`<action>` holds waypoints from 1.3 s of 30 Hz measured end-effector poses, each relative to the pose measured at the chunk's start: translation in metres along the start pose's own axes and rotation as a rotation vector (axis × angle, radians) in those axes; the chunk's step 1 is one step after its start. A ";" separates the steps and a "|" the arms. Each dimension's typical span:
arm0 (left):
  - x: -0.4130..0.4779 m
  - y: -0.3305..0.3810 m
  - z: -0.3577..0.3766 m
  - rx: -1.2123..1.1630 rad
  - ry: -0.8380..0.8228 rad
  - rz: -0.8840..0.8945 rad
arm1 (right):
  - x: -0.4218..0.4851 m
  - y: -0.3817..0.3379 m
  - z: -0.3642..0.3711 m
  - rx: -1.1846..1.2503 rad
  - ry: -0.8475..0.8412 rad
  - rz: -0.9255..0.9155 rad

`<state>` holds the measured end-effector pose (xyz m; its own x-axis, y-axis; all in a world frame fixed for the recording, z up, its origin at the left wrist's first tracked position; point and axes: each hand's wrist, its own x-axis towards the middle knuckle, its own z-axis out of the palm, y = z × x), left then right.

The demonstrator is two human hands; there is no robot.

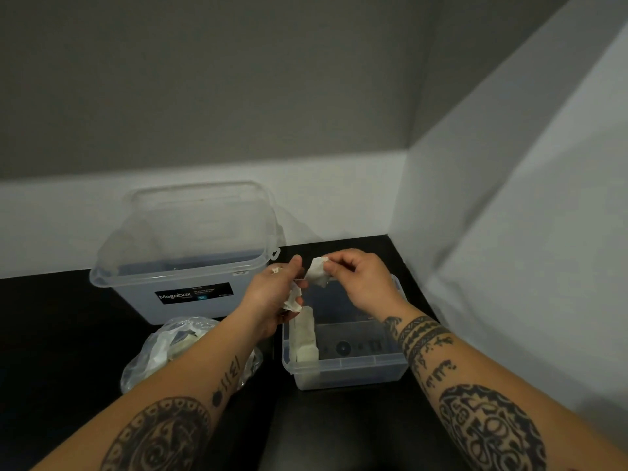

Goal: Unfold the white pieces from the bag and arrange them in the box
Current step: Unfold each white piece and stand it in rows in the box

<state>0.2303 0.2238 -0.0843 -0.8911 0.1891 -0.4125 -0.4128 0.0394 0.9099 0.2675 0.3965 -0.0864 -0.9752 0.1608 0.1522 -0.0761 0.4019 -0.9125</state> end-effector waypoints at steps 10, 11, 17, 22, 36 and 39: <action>0.000 -0.002 0.003 0.288 -0.022 0.331 | 0.005 0.004 -0.008 -0.003 -0.026 0.057; 0.000 -0.002 0.002 0.283 -0.032 0.346 | 0.005 0.004 -0.009 -0.007 -0.038 0.053; 0.005 -0.002 0.004 0.237 -0.081 0.335 | 0.007 0.006 -0.010 0.093 -0.032 0.033; 0.007 -0.001 0.004 0.076 -0.154 0.220 | 0.002 0.010 -0.008 0.017 -0.076 0.075; 0.041 -0.027 -0.020 0.851 0.204 0.466 | 0.012 0.079 0.034 -0.445 -0.194 0.502; 0.044 -0.033 -0.023 0.846 0.200 0.436 | 0.019 0.091 0.046 -0.506 -0.155 0.595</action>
<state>0.2004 0.2085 -0.1332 -0.9816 0.1868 0.0397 0.1632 0.7122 0.6827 0.2326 0.3948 -0.1834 -0.8431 0.3651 -0.3949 0.5341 0.6543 -0.5353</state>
